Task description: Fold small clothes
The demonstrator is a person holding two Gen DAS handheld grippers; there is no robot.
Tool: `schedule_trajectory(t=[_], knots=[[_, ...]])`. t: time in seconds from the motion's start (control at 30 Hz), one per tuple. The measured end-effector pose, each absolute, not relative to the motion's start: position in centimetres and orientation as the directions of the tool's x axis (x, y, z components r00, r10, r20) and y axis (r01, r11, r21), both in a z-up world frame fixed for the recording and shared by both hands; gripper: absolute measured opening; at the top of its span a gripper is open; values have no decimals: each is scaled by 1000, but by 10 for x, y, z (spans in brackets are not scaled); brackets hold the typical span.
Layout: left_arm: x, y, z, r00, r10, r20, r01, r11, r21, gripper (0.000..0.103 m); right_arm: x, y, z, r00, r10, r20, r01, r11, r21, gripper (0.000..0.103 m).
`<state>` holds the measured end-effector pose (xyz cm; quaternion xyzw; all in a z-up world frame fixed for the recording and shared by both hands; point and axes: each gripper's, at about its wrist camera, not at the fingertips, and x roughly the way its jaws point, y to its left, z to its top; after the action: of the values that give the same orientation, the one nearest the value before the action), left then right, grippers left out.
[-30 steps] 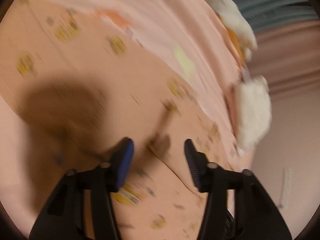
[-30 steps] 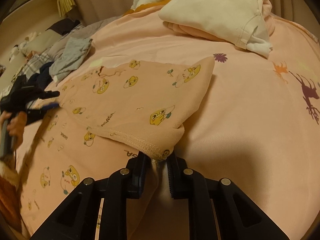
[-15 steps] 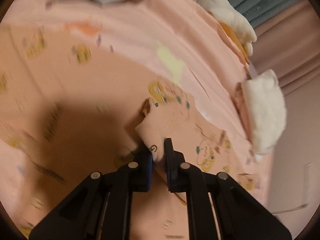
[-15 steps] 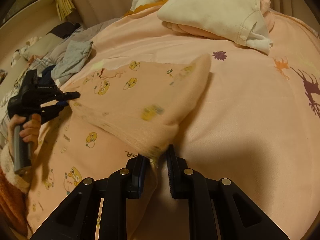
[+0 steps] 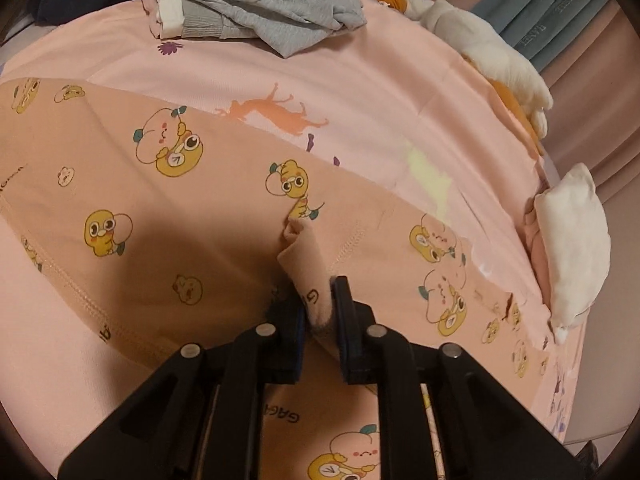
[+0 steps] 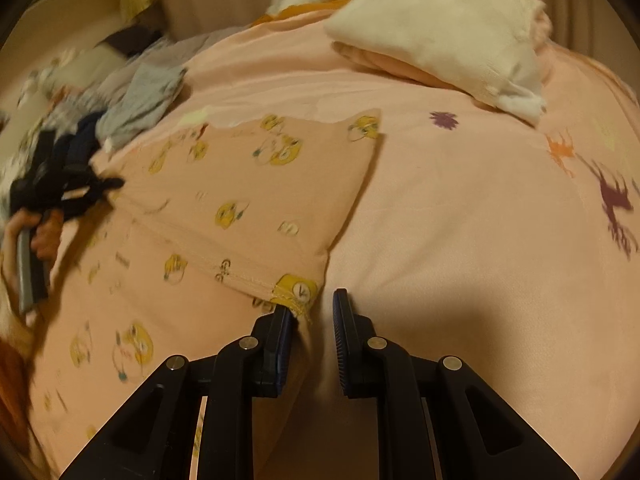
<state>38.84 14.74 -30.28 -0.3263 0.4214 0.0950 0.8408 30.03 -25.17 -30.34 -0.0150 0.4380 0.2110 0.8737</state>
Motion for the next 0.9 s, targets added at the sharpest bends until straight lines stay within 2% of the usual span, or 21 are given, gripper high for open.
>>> schedule_trajectory(t=[0.1, 0.17, 0.27, 0.37, 0.47, 0.6, 0.63, 0.77, 0.87, 0.9], knots=[[385, 158, -293, 623, -143, -769, -456, 733, -506, 32, 303, -255, -303, 518, 371, -771, -383, 906, 179, 15], [376, 171, -280, 632, -106, -768, -474, 731, -491, 52, 305, -258, -304, 508, 388, -769, -382, 902, 203, 15], [351, 202, -264, 665, -5, -747, -530, 701, -477, 62, 307, -263, -305, 494, 411, -766, -373, 896, 240, 15], [323, 243, -264, 648, 41, -761, -609, 627, -485, 65, 306, -264, -305, 488, 427, -761, -379, 889, 256, 17], [294, 287, -271, 611, 38, -790, -685, 525, -505, 65, 304, -265, -303, 469, 460, -754, -384, 875, 295, 29], [255, 343, -281, 567, 126, -814, -776, 414, -476, 67, 302, -270, -297, 392, 560, -730, -391, 820, 419, 74], [249, 354, -285, 571, 137, -809, -785, 380, -489, 70, 301, -271, -295, 377, 583, -720, -397, 804, 443, 78], [238, 387, -297, 660, 110, -743, -736, 293, -610, 71, 295, -278, -285, 414, 580, -702, -390, 810, 439, 78], [243, 404, -290, 649, 214, -730, -757, 281, -591, 69, 298, -283, -287, 429, 572, -700, -363, 818, 446, 78], [246, 409, -290, 634, 241, -735, -770, 281, -573, 64, 300, -284, -288, 434, 564, -703, -350, 824, 446, 78]])
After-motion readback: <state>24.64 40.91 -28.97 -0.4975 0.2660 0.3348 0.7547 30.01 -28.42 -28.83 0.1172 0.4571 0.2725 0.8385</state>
